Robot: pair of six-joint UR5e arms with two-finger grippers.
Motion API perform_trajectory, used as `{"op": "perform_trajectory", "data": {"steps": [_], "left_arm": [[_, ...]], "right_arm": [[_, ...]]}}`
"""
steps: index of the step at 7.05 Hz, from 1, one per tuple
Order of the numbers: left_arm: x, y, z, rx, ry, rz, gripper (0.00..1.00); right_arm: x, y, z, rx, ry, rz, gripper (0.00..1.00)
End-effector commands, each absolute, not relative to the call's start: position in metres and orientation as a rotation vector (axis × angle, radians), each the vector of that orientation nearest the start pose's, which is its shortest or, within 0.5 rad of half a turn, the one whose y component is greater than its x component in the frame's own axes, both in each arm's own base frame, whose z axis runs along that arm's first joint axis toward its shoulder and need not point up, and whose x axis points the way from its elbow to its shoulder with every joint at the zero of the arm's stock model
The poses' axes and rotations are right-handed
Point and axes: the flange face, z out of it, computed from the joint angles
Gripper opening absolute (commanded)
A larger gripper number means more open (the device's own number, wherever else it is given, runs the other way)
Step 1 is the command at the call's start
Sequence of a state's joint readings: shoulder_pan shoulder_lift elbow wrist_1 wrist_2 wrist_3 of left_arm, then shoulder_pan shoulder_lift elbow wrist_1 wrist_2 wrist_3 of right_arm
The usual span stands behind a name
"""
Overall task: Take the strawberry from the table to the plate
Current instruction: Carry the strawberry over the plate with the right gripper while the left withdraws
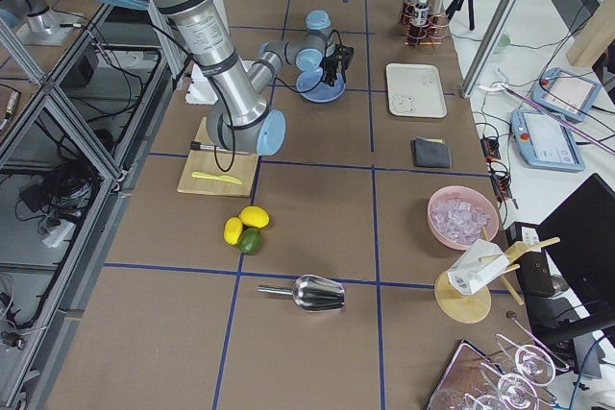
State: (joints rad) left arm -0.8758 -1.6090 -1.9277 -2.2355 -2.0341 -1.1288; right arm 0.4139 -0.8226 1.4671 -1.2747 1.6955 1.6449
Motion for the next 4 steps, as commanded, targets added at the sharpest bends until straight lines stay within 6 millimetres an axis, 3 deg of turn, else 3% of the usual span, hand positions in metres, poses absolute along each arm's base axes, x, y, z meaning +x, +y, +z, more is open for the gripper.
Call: {"op": "perform_trajectory", "data": {"steps": [1, 4], "left_arm": [[0.2549, -0.4444, 0.3924, 0.305, 1.078, -0.145, 0.55], [0.2560, -0.4445, 0.3923, 0.303, 1.079, -0.145, 0.55]], "right_arm": [[-0.6342, -0.4033, 0.2149, 0.040, -0.947, 0.384, 0.00], [-0.6248, -0.3984, 0.2074, 0.024, -0.891, 0.384, 0.00]]}}
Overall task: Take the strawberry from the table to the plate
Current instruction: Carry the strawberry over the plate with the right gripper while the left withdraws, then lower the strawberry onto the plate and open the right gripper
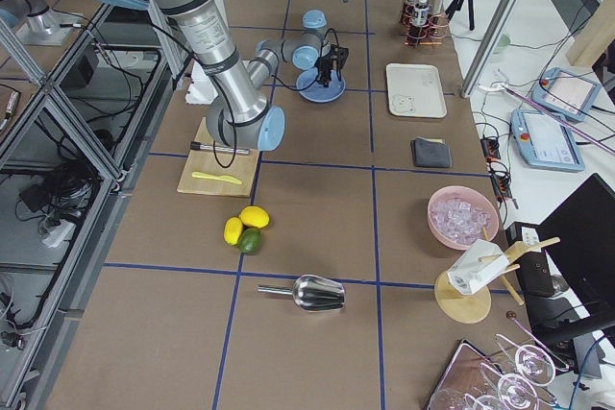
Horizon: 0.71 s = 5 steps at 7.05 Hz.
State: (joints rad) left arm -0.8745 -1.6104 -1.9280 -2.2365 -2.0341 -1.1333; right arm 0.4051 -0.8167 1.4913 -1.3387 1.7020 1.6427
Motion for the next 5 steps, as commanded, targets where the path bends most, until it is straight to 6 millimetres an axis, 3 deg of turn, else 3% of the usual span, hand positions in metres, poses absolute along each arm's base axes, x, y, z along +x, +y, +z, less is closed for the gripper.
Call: {"op": "perform_trajectory", "data": {"steps": [1, 4, 5], "left_arm": [[0.2562, -0.4448, 0.3931, 0.302, 1.078, -0.145, 0.55], [0.2573, -0.4449, 0.3931, 0.301, 1.078, -0.144, 0.55], [0.2569, -0.4444, 0.3931, 0.301, 1.078, -0.144, 0.55]], "right_arm": [[-0.6268, -0.3969, 0.2140, 0.023, -0.878, 0.377, 0.00], [-0.6325, -0.3893, 0.2157, 0.016, -0.873, 0.364, 0.00], [-0.6324, -0.3893, 0.2168, 0.015, -0.872, 0.364, 0.11]]}}
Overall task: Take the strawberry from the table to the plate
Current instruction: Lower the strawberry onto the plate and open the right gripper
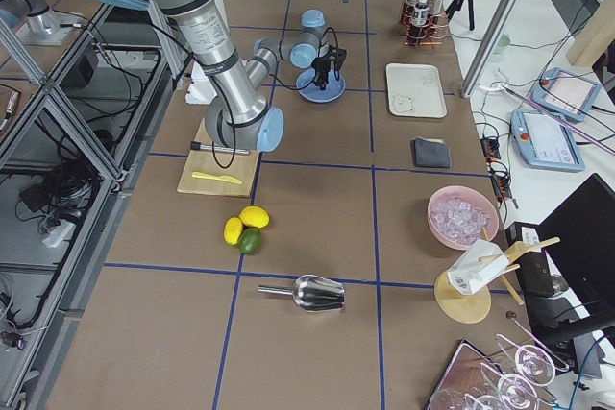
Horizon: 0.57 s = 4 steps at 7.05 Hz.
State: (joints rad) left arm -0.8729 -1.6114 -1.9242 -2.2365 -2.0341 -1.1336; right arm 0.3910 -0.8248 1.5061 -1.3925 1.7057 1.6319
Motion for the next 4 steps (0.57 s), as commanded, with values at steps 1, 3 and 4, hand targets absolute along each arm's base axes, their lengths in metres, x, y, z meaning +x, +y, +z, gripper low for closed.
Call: {"op": "perform_trajectory", "data": {"steps": [1, 3, 4], "left_arm": [[0.2571, -0.4446, 0.3923, 0.302, 1.079, -0.143, 0.55], [0.2571, -0.4446, 0.3923, 0.302, 1.079, -0.143, 0.56], [0.2571, -0.4446, 0.3923, 0.302, 1.079, -0.143, 0.56]], "right_arm": [[-0.6326, -0.3892, 0.2152, 0.009, -0.871, 0.374, 0.53], [-0.6331, -0.3882, 0.2188, 0.003, -0.842, 0.376, 1.00], [-0.6316, -0.3881, 0.2167, -0.001, -0.847, 0.375, 1.00]]}}
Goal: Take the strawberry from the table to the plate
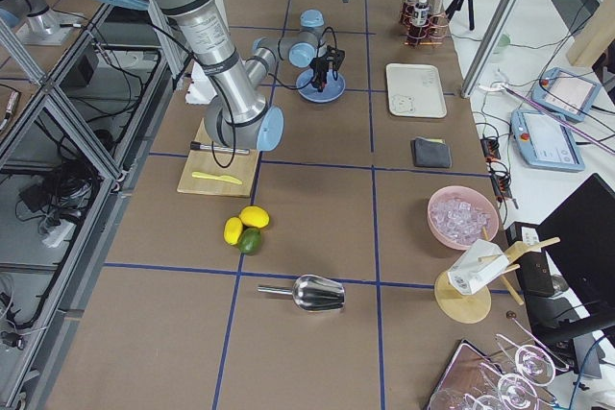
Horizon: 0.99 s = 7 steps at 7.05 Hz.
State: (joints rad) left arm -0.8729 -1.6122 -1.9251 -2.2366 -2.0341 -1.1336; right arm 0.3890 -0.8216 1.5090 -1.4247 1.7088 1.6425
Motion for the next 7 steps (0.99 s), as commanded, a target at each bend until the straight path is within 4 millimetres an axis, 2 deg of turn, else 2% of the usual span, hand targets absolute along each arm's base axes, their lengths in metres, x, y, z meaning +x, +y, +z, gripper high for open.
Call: {"op": "perform_trajectory", "data": {"steps": [1, 2, 3, 4, 5, 6, 7], "left_arm": [[0.257, -0.444, 0.392, 0.304, 1.080, -0.142, 0.56], [0.257, -0.445, 0.392, 0.303, 1.079, -0.142, 0.56], [0.256, -0.445, 0.394, 0.303, 1.076, -0.142, 0.56], [0.254, -0.443, 0.396, 0.303, 1.077, -0.110, 0.56], [0.251, -0.441, 0.400, 0.282, 1.092, -0.022, 0.56], [0.230, -0.446, 0.414, 0.322, 1.064, 0.032, 0.56], [0.209, -0.444, 0.439, 0.366, 1.003, 0.113, 0.56]], "right_arm": [[-0.622, -0.388, 0.204, -0.025, -0.879, 0.364, 1.00], [-0.592, -0.403, 0.187, -0.036, -0.926, 0.378, 1.00], [-0.536, -0.410, 0.190, -0.064, -0.954, 0.385, 1.00], [-0.476, -0.401, 0.219, -0.076, -0.974, 0.375, 1.00], [-0.428, -0.396, 0.250, -0.036, -0.965, 0.287, 1.00], [-0.377, -0.408, 0.294, -0.020, -0.926, 0.233, 1.00], [-0.328, -0.429, 0.337, 0.002, -0.883, 0.165, 1.00]]}}
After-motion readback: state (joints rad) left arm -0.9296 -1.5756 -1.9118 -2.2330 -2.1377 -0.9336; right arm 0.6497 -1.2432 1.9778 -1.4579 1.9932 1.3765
